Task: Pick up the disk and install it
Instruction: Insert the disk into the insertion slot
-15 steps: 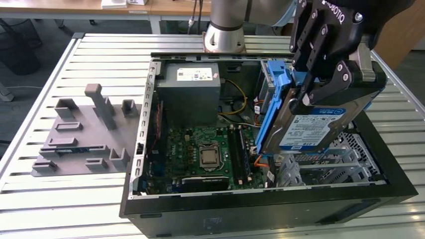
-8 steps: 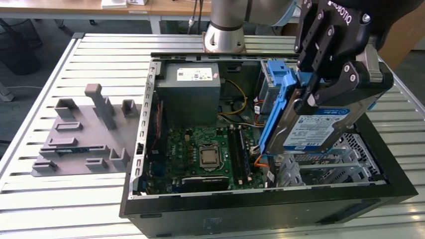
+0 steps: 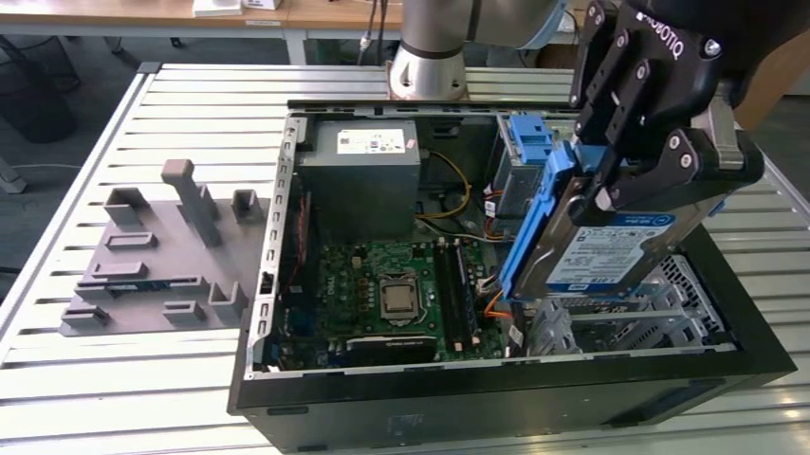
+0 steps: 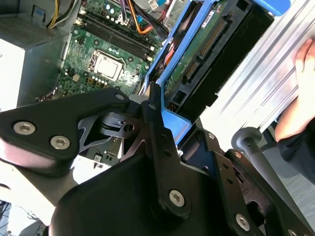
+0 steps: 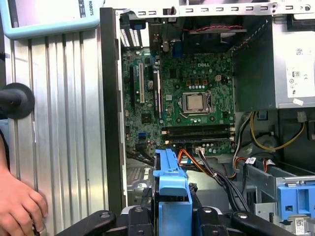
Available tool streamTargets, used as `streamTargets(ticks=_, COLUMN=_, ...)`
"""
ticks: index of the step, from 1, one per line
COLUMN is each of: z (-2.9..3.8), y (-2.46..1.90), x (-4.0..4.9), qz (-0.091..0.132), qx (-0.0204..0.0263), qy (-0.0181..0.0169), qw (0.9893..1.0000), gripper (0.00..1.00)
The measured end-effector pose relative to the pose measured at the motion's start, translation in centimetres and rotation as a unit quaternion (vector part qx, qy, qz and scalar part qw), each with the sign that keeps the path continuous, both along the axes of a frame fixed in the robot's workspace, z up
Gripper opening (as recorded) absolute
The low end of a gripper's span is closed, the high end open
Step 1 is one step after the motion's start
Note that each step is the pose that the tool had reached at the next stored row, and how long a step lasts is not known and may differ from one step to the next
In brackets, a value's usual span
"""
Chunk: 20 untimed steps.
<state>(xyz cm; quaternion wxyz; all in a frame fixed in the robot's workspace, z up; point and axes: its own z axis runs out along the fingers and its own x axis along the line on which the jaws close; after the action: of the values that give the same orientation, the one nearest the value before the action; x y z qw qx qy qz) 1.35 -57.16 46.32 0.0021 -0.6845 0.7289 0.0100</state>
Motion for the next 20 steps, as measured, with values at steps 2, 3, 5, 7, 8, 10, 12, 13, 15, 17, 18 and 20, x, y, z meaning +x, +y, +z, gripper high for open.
streamTargets(ticks=2, z=-0.05, y=0.00, x=0.25, qz=0.000, qx=0.0000, qy=0.0000, qw=1.0000, gripper=0.36)
streamTargets(ticks=3, z=-0.07, y=0.00, x=0.45, qz=0.000, qx=0.0000, qy=0.0000, qw=1.0000, gripper=0.36)
streamTargets(ticks=5, z=-0.11, y=0.00, x=0.97, qz=0.000, qx=0.0000, qy=0.0001, qw=1.0000, gripper=0.36)
streamTargets(ticks=7, z=-0.16, y=0.00, x=1.43, qz=0.000, qx=0.0001, qy=0.0003, qw=1.0000, gripper=0.36)
streamTargets(ticks=8, z=-0.18, y=0.00, x=1.53, qz=0.000, qx=0.0001, qy=0.0003, qw=1.0000, gripper=0.36)
streamTargets(ticks=10, z=-0.30, y=0.00, x=1.95, qz=0.000, qx=0.0002, qy=0.0003, qw=1.0000, gripper=0.36)
streamTargets(ticks=12, z=-0.44, y=0.00, x=2.42, qz=0.000, qx=0.0001, qy=0.0004, qw=1.0000, gripper=0.36)
streamTargets(ticks=13, z=-0.52, y=0.00, x=2.64, qz=0.000, qx=0.0001, qy=0.0004, qw=1.0000, gripper=0.36)
streamTargets(ticks=15, z=-0.66, y=0.00, x=3.04, qz=0.000, qx=0.0001, qy=0.0004, qw=1.0000, gripper=0.36)
streamTargets(ticks=17, z=-0.81, y=0.01, x=3.57, qz=0.000, qx=0.0001, qy=0.0006, qw=1.0000, gripper=0.36)
streamTargets(ticks=18, z=-0.87, y=0.01, x=3.83, qz=0.001, qx=0.0001, qy=0.0007, qw=1.0000, gripper=0.36)
streamTargets(ticks=20, z=-0.96, y=0.02, x=4.23, qz=0.002, qx=0.0000, qy=0.0009, qw=1.0000, gripper=0.36)
